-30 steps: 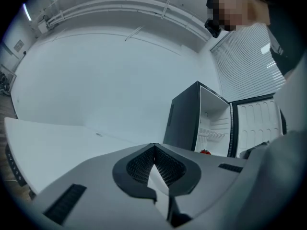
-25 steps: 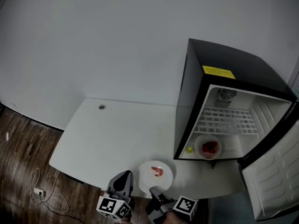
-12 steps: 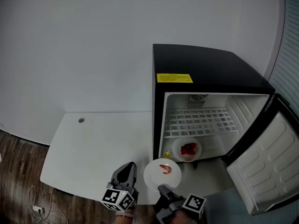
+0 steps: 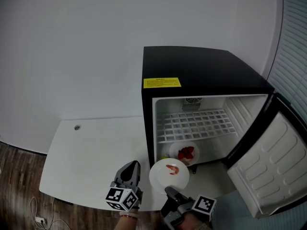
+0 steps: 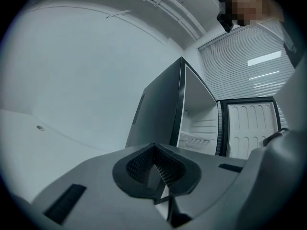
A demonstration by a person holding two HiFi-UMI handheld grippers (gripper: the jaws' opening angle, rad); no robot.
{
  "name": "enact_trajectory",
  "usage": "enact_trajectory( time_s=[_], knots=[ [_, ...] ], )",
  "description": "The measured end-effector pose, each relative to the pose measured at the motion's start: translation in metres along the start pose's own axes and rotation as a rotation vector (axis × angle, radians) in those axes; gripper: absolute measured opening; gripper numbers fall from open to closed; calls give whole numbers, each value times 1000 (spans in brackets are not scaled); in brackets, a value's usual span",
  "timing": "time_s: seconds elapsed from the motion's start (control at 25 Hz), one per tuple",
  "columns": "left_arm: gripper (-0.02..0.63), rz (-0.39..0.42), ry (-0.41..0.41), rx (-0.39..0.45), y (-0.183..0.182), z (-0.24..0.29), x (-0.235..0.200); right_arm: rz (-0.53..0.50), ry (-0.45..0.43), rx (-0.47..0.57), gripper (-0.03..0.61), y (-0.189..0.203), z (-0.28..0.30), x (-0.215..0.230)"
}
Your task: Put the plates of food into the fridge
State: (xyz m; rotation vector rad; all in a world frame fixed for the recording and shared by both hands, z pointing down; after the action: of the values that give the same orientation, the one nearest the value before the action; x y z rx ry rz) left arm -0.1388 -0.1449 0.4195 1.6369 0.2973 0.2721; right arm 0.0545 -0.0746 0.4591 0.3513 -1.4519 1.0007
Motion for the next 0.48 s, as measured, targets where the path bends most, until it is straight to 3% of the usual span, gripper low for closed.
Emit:
enact_trajectory(
  time_s=[0.48],
  knots=[
    [6,7,3,-7,-3,20,1,-9,-9,0,17,-13,-11,-20]
  ],
)
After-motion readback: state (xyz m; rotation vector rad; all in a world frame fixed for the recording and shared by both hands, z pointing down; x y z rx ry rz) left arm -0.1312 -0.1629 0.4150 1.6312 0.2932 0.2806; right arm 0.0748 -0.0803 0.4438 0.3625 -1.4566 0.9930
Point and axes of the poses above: the fingertips, and each gripper's own axes: z forward along the fingers, x to its right, y out of its underside, the point moved 6 cm from there along -z, backward along the fingers, and after that the axes turned 15 degrees about z, right-handed, at the moved point
